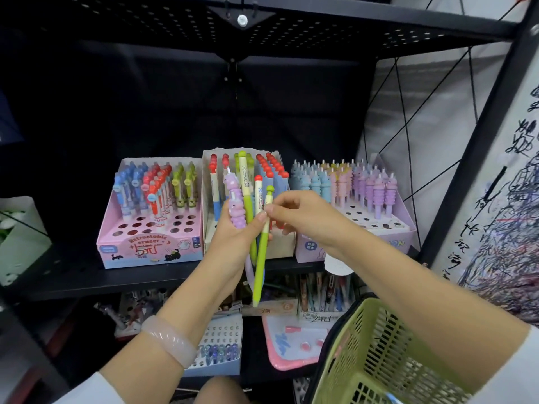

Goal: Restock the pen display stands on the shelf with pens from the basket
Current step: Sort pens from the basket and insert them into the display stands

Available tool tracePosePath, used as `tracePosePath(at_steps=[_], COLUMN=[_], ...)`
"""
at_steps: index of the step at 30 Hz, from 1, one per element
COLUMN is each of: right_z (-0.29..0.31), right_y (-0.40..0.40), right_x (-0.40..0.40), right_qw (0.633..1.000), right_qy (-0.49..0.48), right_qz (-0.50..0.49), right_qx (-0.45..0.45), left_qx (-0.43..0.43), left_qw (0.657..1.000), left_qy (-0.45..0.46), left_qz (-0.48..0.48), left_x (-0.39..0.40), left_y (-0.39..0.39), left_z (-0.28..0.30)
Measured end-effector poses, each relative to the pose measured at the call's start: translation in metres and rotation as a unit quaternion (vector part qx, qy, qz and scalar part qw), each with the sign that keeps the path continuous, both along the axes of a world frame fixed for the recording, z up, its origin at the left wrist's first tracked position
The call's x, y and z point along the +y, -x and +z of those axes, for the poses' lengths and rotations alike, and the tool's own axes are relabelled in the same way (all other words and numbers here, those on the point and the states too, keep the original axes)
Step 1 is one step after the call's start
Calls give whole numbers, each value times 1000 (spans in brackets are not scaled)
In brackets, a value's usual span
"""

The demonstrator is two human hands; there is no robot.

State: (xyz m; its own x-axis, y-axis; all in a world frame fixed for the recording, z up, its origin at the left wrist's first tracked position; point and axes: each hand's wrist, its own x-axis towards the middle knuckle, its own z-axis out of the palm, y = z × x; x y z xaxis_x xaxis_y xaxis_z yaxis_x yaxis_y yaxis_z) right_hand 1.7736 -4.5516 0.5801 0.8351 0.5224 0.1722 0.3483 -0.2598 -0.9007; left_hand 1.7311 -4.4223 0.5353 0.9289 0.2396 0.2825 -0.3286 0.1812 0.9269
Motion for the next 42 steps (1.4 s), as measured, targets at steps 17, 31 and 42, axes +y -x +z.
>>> tracePosePath(at_steps=[17, 31, 42], right_z=[37, 62, 66], right_y=[-24, -29, -42], right_x=[66, 65, 67], right_qw=[878, 918, 911], right_qy=[167, 225, 271], right_qz=[-195, -188, -174], right_qx=[-404, -266, -259], left_qx=[43, 32, 32], left_qw=[993, 996, 997], left_qy=[-21, 16, 33], left_qz=[105, 76, 68], left_x=[92, 87, 83], left_y=[34, 36, 36], left_z=[-20, -21, -19])
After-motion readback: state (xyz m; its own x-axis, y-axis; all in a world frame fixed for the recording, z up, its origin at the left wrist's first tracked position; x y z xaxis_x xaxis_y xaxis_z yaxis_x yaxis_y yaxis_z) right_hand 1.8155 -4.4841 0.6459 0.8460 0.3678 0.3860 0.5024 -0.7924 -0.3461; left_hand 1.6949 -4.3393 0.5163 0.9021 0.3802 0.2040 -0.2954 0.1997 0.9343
